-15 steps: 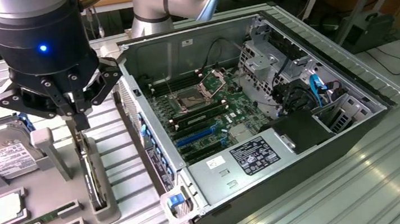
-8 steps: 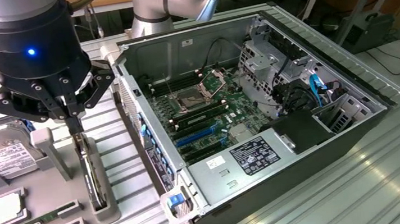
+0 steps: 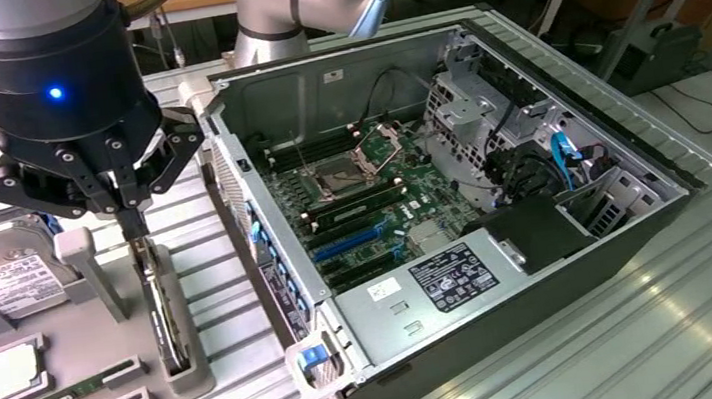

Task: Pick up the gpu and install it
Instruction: 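Pick up the gpu and move the gpu toward the slot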

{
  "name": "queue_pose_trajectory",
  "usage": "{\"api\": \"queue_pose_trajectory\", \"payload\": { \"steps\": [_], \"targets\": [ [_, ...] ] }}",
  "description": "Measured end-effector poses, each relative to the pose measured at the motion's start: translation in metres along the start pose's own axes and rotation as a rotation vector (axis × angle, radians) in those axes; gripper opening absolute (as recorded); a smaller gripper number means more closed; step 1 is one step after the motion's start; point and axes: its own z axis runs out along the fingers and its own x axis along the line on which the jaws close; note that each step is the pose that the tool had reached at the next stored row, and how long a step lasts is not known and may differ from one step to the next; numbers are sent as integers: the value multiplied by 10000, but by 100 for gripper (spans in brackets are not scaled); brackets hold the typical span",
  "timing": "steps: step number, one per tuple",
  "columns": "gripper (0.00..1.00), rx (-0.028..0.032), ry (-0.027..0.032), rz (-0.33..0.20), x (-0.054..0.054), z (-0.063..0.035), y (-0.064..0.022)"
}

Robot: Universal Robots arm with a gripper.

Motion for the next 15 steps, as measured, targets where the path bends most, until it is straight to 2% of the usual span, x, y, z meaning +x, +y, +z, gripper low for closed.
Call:
{"api": "queue_pose_trajectory", "payload": {
  "steps": [6, 8, 9, 10, 11, 12, 14, 15],
  "targets": [
    [11, 0, 0, 0, 0, 0, -1],
    [24, 0, 0, 0, 0, 0, -2],
    [24, 0, 0, 0, 0, 0, -2],
    [36, 0, 0, 0, 0, 0, -2],
    [42, 0, -1, 0, 0, 0, -2],
    [42, 1, 0, 0, 0, 0, -2],
    [54, 0, 0, 0, 0, 0, -2],
    [54, 0, 0, -1, 0, 0, -2]
  ]
}}
